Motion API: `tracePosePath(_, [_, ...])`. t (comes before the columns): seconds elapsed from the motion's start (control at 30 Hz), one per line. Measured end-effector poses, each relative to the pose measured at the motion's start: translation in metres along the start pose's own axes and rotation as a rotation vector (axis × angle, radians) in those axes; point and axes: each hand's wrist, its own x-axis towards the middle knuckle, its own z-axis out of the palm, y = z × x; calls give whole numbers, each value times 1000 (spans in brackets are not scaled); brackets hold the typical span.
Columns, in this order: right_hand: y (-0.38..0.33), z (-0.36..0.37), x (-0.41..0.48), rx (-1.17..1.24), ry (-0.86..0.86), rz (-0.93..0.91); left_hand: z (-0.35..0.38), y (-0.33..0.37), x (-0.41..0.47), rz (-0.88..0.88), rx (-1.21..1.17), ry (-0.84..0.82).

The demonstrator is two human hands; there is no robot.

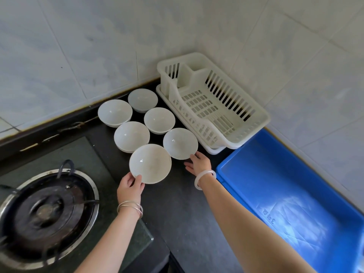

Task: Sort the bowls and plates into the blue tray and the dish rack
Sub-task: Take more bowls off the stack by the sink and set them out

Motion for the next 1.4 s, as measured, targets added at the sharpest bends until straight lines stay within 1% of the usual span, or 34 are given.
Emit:
tracePosePath(0.07, [2,-7,-7,-23,-16,8,1,-4,-9,44,61,-8])
tracePosePath(0.2, [10,-32,-33,-128,-25,-97,0,-18,-31,31,163,-66])
tracePosePath(0.3, [19,-62,-60,-203,-7,-177,5,-32,-54,-4,247,-159])
tracePosePath(0.4, [28,-105,-92,-246,57,-258,23,-46,-85,-31,312,-283])
tracePosePath(0.53, [51,-181,-137,-327,228,-345,60,-66,-138,-76,414,-510])
tracePosePath(0.63, [75,-237,-166,-363,377,-337,84,-89,-188,-50,569,-694])
tracePosePath(0.7, [91,-270,-185,-412,485,-321,96,-105,-222,12,690,-819])
tracePosePath(0.77, [108,-299,-203,-486,603,-316,104,-121,-251,129,825,-930])
tracePosePath(0.83, [125,-323,-221,-537,700,-291,110,-133,-275,256,933,-999])
tracePosePath(0.9, [140,-341,-235,-605,751,-241,113,-142,-291,328,1003,-1027])
tracePosePath(1.07, [169,-362,-251,-819,733,-201,111,-159,-310,467,1188,-1029])
tracePosePath(1.23, [181,-361,-249,-906,740,-196,111,-164,-313,549,1240,-1011])
tracePosePath(1.33, [180,-361,-246,-910,769,-207,111,-166,-312,568,1251,-1013])
tracePosePath(1.4, [179,-364,-244,-923,759,-200,111,-166,-311,571,1255,-1023])
